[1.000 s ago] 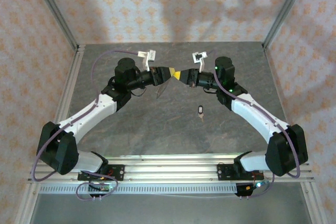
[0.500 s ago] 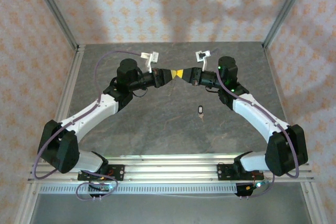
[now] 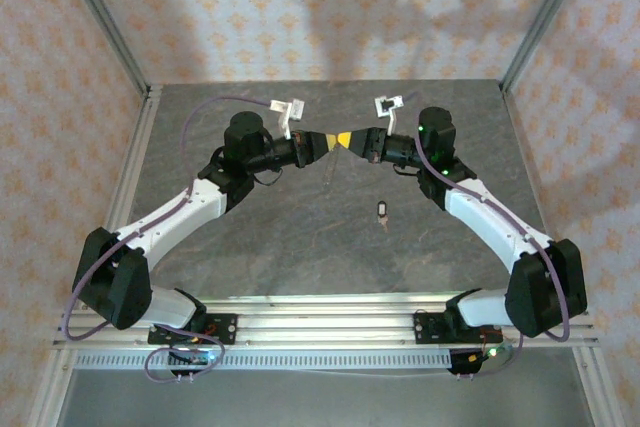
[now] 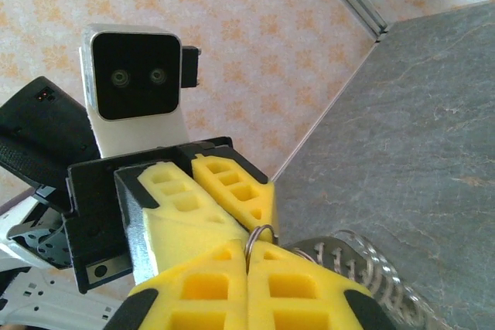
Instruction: Put the keys on the keyring
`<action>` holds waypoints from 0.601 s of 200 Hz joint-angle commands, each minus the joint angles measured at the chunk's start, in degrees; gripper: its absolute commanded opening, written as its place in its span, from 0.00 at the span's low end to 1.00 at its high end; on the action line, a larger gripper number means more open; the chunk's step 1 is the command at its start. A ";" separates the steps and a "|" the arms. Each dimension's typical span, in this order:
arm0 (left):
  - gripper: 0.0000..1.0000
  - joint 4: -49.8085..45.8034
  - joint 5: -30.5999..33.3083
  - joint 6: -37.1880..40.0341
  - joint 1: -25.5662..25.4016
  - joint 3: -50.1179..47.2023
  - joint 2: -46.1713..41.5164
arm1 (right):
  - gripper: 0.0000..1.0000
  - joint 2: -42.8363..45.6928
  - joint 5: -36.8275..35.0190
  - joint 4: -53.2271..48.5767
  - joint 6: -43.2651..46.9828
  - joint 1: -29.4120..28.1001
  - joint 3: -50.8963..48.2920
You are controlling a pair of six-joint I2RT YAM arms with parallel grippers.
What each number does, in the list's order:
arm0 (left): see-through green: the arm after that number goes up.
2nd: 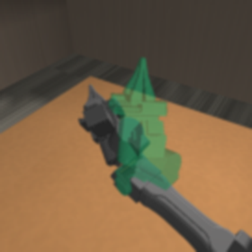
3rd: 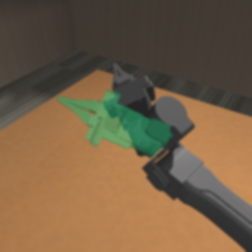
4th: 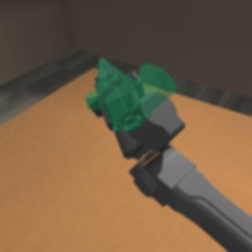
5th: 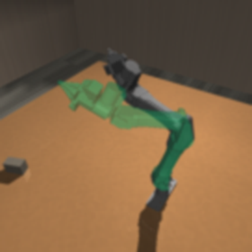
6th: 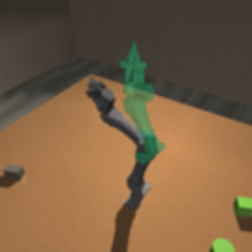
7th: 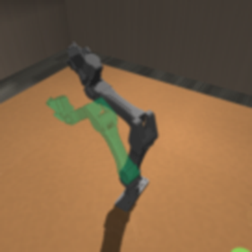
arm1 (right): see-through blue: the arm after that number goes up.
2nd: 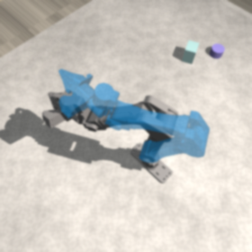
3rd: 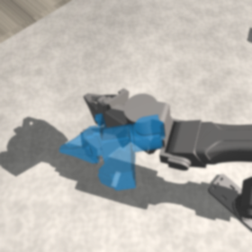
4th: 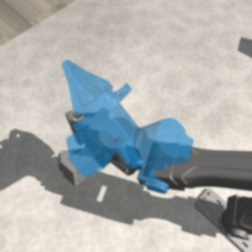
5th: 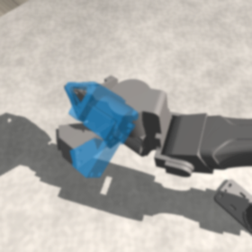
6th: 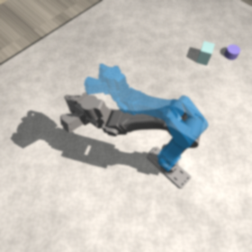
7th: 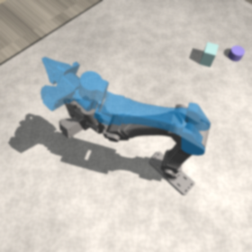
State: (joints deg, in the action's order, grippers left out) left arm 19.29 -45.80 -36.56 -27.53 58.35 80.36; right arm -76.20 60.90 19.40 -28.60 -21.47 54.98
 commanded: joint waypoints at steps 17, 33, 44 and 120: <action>0.24 -0.10 4.76 1.52 -1.30 -0.16 -4.94 | 0.00 1.99 1.40 4.04 -0.90 0.87 -1.10; 0.33 0.80 6.42 0.50 -0.16 -1.44 -5.53 | 0.00 2.19 2.06 3.72 -0.74 1.02 -0.93; 0.39 1.34 5.97 -0.14 0.57 -1.72 -5.37 | 0.00 2.20 2.56 3.67 -0.82 1.08 -0.76; 0.60 4.08 -2.94 -1.22 2.77 0.33 -1.39 | 0.00 0.19 5.34 7.14 -3.88 1.00 1.48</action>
State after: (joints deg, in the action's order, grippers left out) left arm 20.01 -43.77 -37.52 -25.08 57.28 77.17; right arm -76.01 63.68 20.58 -30.52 -20.80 53.91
